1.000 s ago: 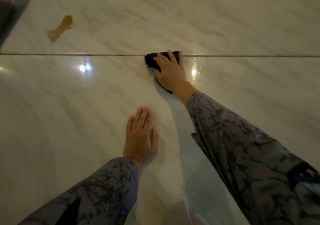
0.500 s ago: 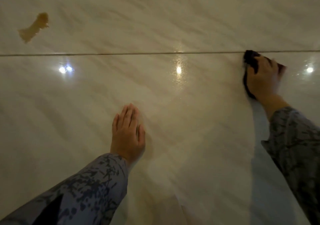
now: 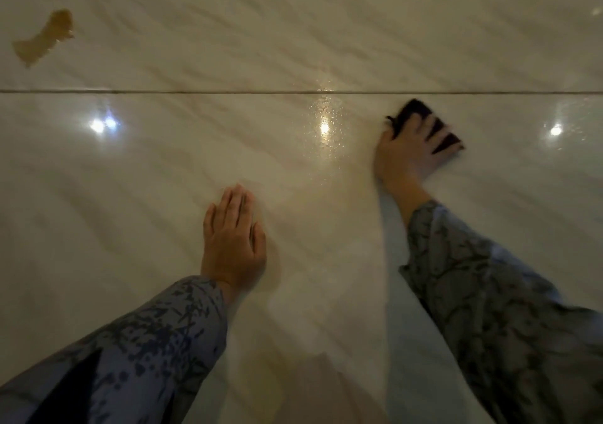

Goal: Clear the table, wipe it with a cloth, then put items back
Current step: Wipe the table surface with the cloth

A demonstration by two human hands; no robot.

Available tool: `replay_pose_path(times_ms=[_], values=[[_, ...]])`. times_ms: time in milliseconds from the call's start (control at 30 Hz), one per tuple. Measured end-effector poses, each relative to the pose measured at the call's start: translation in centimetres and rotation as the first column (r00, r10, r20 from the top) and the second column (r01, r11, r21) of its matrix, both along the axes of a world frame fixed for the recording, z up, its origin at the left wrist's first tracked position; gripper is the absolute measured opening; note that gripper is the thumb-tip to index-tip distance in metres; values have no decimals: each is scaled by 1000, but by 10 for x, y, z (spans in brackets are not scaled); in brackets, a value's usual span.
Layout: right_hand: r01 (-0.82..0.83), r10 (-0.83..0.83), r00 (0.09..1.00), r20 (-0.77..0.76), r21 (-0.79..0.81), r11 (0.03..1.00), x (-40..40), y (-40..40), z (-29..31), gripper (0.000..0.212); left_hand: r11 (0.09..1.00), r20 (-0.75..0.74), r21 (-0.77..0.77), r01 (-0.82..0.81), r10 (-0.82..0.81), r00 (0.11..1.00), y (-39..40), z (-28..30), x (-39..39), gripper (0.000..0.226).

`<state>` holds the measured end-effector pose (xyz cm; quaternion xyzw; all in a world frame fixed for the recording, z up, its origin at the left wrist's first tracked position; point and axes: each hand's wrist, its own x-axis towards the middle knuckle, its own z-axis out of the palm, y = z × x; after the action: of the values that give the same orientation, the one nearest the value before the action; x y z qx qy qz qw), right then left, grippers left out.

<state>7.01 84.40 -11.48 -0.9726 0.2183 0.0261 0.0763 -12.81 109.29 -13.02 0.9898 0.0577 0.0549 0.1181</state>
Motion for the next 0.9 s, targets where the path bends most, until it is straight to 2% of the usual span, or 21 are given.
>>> replay_pose_path(times_ms=[100, 233, 333, 400, 533, 700, 800, 900], values=[[-286, 285, 958, 38, 26, 958, -30, 74, 1, 63, 1000, 19, 1, 6, -6, 1000, 0, 0, 0, 55], [-617, 611, 787, 88, 65, 785, -84, 134, -2, 60, 1000, 11, 2, 8, -8, 1000, 2, -3, 1, 52], [-720, 713, 694, 96, 98, 687, -89, 123, -5, 58, 1000, 16, -15, 8, -8, 1000, 2, -4, 1, 52], [-735, 726, 678, 115, 98, 671, -78, 101, -7, 55, 1000, 30, -21, 14, -13, 999, 3, -5, 1, 52], [-610, 595, 790, 149, 98, 786, -40, 32, -7, 55, 1000, 54, -10, 12, -11, 998, 4, -6, 1, 53], [-324, 313, 941, 126, 83, 942, -14, -89, -7, 57, 1000, 59, -12, 8, -8, 998, 4, -6, 2, 54], [-129, 121, 986, 115, 62, 990, -29, -147, -7, 56, 1000, 75, 2, 17, -17, 997, 4, -5, 3, 55], [69, -71, 993, 92, 25, 997, -61, -170, -6, 59, 1000, 79, -1, 18, -17, 997, 4, -6, 3, 55]])
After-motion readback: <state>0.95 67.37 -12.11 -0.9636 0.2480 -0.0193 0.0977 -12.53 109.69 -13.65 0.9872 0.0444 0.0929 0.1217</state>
